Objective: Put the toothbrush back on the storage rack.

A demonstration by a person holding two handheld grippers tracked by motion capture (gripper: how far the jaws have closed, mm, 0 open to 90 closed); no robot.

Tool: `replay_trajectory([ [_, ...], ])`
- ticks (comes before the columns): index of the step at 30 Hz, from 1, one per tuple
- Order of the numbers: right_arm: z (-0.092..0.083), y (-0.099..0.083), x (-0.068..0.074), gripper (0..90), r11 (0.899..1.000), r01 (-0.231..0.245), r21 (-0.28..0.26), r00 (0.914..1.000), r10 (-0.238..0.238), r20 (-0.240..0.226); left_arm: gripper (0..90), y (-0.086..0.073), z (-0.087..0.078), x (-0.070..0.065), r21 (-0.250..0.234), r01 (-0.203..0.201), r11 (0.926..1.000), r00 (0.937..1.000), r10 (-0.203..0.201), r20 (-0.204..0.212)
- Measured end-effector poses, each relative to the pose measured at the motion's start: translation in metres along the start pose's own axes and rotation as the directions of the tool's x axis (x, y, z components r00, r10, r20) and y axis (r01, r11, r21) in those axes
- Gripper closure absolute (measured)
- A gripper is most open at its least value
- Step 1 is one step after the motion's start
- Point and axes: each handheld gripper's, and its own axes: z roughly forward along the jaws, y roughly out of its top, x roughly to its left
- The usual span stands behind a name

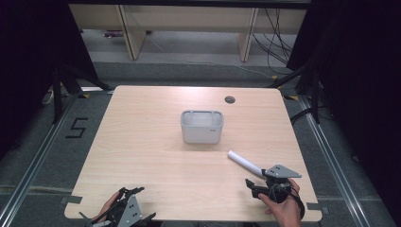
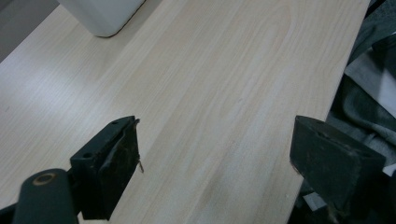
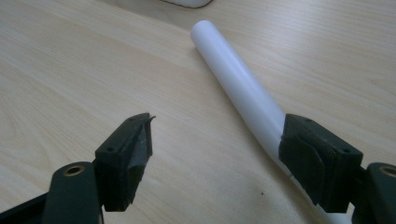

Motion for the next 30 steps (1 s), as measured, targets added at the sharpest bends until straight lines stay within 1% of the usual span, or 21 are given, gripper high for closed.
replay_trajectory([
  [2,0.000,0.001,0.000,26.2,1.000,0.018,-0.003,0.9998,-0.018,0.001,15.2,0.000,0.000,0.000,0.001,0.000,1.0000,1.0000,0.000,-0.002],
  [5,0.002,0.002,0.001,26.2,1.000,0.017,-0.008,0.9999,-0.017,-0.001,15.2,0.000,0.000,-0.001,-0.005,0.008,1.0000,1.0000,-0.008,0.006],
  [7,0.003,0.003,0.002,26.3,1.000,-0.001,0.000,1.0000,0.001,-0.008,15.2,0.000,0.001,-0.001,-0.008,0.012,0.9999,0.9999,-0.012,0.005],
  [8,0.003,0.003,0.005,26.3,1.000,-0.024,0.007,0.9997,0.024,-0.006,15.2,0.000,0.001,-0.001,-0.006,0.010,0.9999,0.9999,-0.010,0.012],
  [9,0.003,0.004,0.004,26.2,1.000,-0.015,0.012,0.9999,0.015,0.004,15.2,0.000,0.001,-0.001,-0.009,0.013,0.9999,0.9999,-0.013,0.008],
  [10,0.005,0.006,0.000,26.3,1.000,0.029,-0.007,0.9995,-0.029,0.014,15.1,0.000,0.001,0.000,-0.003,0.008,1.0000,0.9999,-0.008,0.006],
  [11,0.006,0.007,0.002,26.3,1.000,-0.007,-0.005,0.9999,0.007,0.013,15.1,0.000,0.001,0.000,0.002,0.007,1.0000,1.0000,-0.007,-0.001],
  [12,0.006,0.008,0.001,26.3,1.000,-0.001,-0.006,0.9990,0.001,0.045,15.1,-0.001,0.001,0.001,0.003,0.005,1.0000,1.0000,-0.005,0.002],
  [13,0.008,0.010,0.001,26.7,1.000,-0.010,-0.001,0.9995,0.010,0.031,15.1,-0.001,0.001,0.001,0.003,0.003,1.0000,1.0000,-0.003,0.000],
  [14,0.009,0.012,-0.003,27.2,1.000,0.029,-0.008,0.9987,-0.028,0.042,15.1,-0.001,0.001,0.000,0.003,0.002,1.0000,1.0000,-0.002,0.000],
  [15,0.010,0.013,-0.003,28.6,1.000,0.012,-0.009,0.9992,-0.012,0.038,15.1,-0.001,0.001,0.000,0.003,0.002,1.0000,1.0000,-0.002,0.000],
  [17,0.014,0.018,-0.005,32.6,1.000,0.015,-0.026,0.9996,-0.014,0.025,15.2,0.000,0.001,-0.001,-0.007,0.016,0.9999,0.9999,-0.016,0.006],
  [18,0.014,0.020,-0.003,34.4,1.000,-0.008,-0.016,0.9996,0.009,0.026,15.1,-0.001,0.001,-0.001,-0.008,0.018,0.9998,0.9998,-0.018,0.008],
  [19,0.017,0.023,-0.006,38.5,0.999,0.034,-0.028,0.9991,-0.033,0.027,15.1,-0.001,0.001,-0.001,-0.003,0.014,0.9999,0.9999,-0.014,0.004],
  [20,0.017,0.024,-0.006,43.0,0.999,0.043,-0.019,0.9987,-0.042,0.030,15.1,-0.001,0.001,-0.001,0.001,0.012,0.9999,0.9999,-0.012,0.003],
  [21,0.021,0.027,-0.006,46.1,0.999,0.034,-0.022,0.9993,-0.034,0.018,15.1,-0.001,0.001,-0.001,-0.005,0.019,0.9998,0.9998,-0.019,0.003],
  [22,0.022,0.030,-0.006,49.9,0.999,0.041,-0.016,0.9986,-0.041,0.035,15.1,-0.001,0.001,-0.001,0.000,0.011,0.9999,0.9999,-0.011,-0.004],
  [24,0.027,0.036,-0.007,54.3,0.996,0.091,-0.017,0.9943,-0.090,0.057,15.1,0.000,0.001,-0.001,-0.007,0.018,0.9998,0.9998,-0.017,0.007],
  [27,0.035,0.043,-0.006,61.1,0.997,0.076,-0.015,0.9944,-0.075,0.075,15.1,-0.001,0.001,-0.001,-0.002,0.013,0.9999,0.9999,-0.013,0.005],
  [29,0.038,0.045,-0.007,63.8,0.996,0.088,-0.015,0.9929,-0.087,0.081,15.1,-0.001,0.001,-0.001,0.000,0.012,0.9999,0.9999,-0.012,0.005],
  [30,0.043,0.048,-0.007,67.3,0.998,0.067,0.000,0.9950,-0.067,0.074,15.1,-0.001,0.001,-0.002,-0.004,0.017,0.9998,0.9998,-0.017,0.007],
])
